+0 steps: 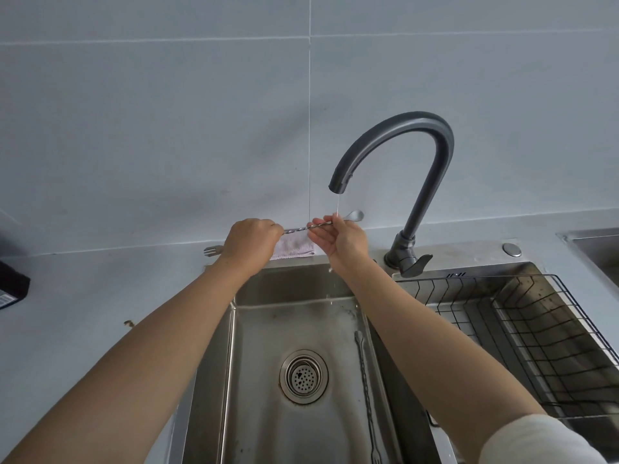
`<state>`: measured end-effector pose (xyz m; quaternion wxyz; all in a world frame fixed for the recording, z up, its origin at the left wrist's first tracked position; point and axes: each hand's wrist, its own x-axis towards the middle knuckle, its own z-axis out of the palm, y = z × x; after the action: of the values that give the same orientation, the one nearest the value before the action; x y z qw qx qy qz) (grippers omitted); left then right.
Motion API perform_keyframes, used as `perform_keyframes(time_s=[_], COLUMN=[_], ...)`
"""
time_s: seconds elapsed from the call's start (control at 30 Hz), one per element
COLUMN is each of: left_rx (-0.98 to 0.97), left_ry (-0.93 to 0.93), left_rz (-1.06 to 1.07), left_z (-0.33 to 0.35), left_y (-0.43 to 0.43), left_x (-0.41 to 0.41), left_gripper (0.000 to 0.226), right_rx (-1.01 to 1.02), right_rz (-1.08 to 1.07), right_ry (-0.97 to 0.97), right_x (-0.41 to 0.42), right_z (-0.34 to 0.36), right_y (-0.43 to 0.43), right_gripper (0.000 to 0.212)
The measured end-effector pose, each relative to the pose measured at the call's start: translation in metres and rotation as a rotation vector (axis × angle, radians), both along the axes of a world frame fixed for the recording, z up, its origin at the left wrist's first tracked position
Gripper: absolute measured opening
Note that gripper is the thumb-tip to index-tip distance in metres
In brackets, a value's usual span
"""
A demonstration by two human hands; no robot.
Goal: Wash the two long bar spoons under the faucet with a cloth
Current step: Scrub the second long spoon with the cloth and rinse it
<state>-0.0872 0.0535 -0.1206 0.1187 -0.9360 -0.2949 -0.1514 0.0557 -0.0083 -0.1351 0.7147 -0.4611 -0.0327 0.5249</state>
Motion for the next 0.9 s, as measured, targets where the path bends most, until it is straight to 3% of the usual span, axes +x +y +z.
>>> perform_keyframes(time_s=[0.1,0.17,0.27,0.37,0.43,0.5,0.57,0.7,0.77,0.9], left_rx=[0.016,0.008,-0.005,-0.198,-0.257,-0.160,-0.006,0.085,0.124,0.071], left_ry=[-0.059,-0.065,-0.055,0.080,0.024,0.078,0.041,0.004,0.007,0.034], left_rz=[0.005,0.023,0.066,0.174,0.239,0.209,0.148,0.078,0.072,0.021], left_z=[0.001,0.002,0.001,0.010,0.005,0.014,0.019,0.014,0.018,0.022], left_y=[0.000,0.002,0.006,-0.005,-0.002,-0.006,0.000,0.009,0.008,0.007], left_x=[0.012,0.018,0.028,0.034,0.036,0.033,0.033,0.023,0.022,0.028], left_gripper=[0.074,0.074,0.050,0.008,0.016,0.017,0.038,0.043,0.044,0.042], right_rx=[0.049,0.059,0.012,-0.037,-0.083,-0.178,-0.281,-0.377,-0.351,-0.364], right_rz=[0.011,0.005,0.001,0.003,0.028,0.118,0.191,0.120,0.201,0.480], right_ry=[-0.047,-0.057,-0.063,-0.057,-0.032,-0.078,-0.294,-1.123,-1.444,-1.728], right_x=[0.007,0.011,0.013,0.014,0.015,0.019,0.022,0.035,0.038,0.037], right_z=[0.002,0.003,0.004,0.006,0.008,0.012,0.014,0.012,0.012,0.005], right_y=[0.000,-0.001,-0.003,-0.004,-0.006,-0.009,-0.014,-0.022,-0.023,-0.017], right_gripper=[0.012,0.014,0.014,0.014,0.023,0.032,0.034,0.024,0.024,0.028])
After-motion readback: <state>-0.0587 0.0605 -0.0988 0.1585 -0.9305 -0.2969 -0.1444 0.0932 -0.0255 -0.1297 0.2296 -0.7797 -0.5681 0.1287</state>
